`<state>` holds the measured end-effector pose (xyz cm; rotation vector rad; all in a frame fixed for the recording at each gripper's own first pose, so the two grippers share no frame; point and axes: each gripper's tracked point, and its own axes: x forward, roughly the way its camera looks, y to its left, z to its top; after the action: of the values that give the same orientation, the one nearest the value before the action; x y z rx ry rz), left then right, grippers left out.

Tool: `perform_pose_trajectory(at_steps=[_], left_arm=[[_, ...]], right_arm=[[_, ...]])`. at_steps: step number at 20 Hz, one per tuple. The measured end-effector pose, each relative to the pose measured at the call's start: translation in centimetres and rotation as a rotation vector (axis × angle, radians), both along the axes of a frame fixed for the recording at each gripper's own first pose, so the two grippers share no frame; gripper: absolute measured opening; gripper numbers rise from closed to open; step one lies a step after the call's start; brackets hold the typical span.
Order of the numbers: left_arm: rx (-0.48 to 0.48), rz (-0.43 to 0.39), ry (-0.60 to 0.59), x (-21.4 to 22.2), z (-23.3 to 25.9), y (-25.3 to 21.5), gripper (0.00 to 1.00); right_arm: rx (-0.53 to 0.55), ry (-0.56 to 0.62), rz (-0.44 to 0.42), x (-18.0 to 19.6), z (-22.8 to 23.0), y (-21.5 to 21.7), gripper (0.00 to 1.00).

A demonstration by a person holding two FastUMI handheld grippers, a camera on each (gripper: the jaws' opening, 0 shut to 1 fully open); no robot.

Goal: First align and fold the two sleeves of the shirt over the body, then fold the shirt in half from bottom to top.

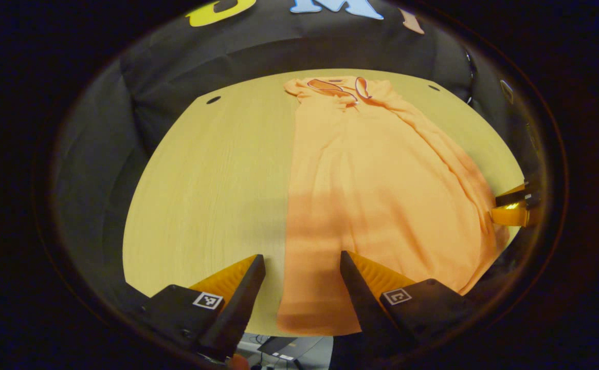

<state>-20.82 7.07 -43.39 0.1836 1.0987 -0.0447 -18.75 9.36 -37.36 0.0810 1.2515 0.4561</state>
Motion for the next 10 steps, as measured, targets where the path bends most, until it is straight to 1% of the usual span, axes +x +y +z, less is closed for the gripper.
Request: perform_pose_trajectory(at_steps=[1, 3, 4, 5, 6, 7, 8, 9, 10], left_arm=[[0.008, -0.006, 0.008, -0.2, -0.3, 0.1, 0.97], [0.017, -0.023, 0.001, 0.0, -0.4, -0.2, 0.97], [0.025, -0.034, -0.008, 0.3, -0.3, -0.3, 1.00], [0.034, -0.040, -0.004, 0.1, -0.4, -0.4, 0.96], [0.040, -0.051, -0.011, 0.3, -0.3, -0.5, 0.93], [0.040, -0.056, -0.005, 0.1, -0.5, -0.7, 1.00], [0.031, -0.056, -0.010, 0.3, -0.6, -0.8, 0.96], [-0.017, -0.058, -0.002, 0.1, -0.8, -1.8, 0.99], [-0.040, -0.056, -0.002, -0.5, -0.8, -2.5, 0.86]], right_arm=[[-0.013, 0.005, 0.008, -0.4, -0.3, 0.0, 0.59], [-0.032, 0.011, 0.018, -0.8, -0.7, -0.1, 0.59], [-0.038, 0.004, 0.017, -0.6, -0.6, -0.1, 0.60], [-0.049, 0.006, 0.014, -0.7, -0.7, 0.0, 0.59], [-0.063, 0.004, 0.011, -0.5, -0.8, 0.0, 0.60], [-0.077, -0.001, 0.012, -0.8, -0.8, 0.0, 0.60], [-0.094, -0.015, 0.022, -0.8, -0.8, 0.0, 0.59], [-0.103, -0.038, 0.041, -0.9, -0.9, 0.0, 0.59], [-0.103, -0.062, 0.052, -0.9, -0.8, 0.0, 0.59]])
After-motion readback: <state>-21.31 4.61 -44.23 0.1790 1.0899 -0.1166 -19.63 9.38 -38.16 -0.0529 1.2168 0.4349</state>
